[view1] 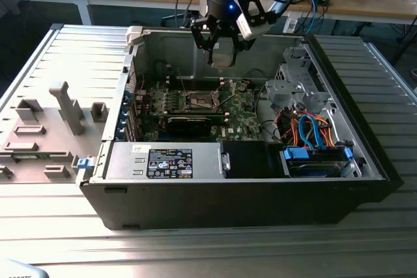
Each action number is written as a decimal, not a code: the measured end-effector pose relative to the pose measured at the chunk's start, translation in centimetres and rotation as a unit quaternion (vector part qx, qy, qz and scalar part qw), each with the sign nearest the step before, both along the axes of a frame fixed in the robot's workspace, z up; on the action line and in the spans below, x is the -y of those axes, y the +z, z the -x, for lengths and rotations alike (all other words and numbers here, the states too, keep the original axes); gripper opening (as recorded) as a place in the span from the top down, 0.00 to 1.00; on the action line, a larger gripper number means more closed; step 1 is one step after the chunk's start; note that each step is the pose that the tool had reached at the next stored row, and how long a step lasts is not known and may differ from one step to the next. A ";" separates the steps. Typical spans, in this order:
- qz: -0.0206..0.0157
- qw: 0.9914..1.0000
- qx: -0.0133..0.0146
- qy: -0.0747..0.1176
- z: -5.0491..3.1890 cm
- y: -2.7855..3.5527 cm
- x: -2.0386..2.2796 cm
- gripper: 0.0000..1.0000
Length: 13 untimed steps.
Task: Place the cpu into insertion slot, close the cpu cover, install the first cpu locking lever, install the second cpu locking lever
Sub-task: 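Place the cpu into insertion slot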
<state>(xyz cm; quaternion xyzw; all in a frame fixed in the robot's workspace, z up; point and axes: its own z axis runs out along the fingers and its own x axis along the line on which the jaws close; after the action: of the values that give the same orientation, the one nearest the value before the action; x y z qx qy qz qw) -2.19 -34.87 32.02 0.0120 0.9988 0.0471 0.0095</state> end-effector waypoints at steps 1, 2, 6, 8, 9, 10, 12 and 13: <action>0.000 1.000 0.000 0.000 0.00 -0.03 0.00 0.46; 0.000 1.000 0.000 0.000 0.00 -0.05 0.00 0.46; 0.000 1.000 0.000 0.000 0.00 -0.23 0.00 0.46; 0.000 1.000 0.000 0.000 0.00 -0.35 0.00 0.46; 0.000 1.000 0.000 0.000 0.00 -0.36 0.00 0.46; 0.000 1.000 0.000 0.000 0.00 -0.39 0.00 0.46; 0.000 1.000 0.000 0.000 0.00 -0.43 0.00 0.46; 0.000 1.000 0.000 0.000 0.00 -0.45 0.00 0.46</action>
<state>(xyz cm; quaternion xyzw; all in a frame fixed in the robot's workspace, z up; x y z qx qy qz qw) -2.19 -34.87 31.58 0.0120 0.9988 0.0471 0.0095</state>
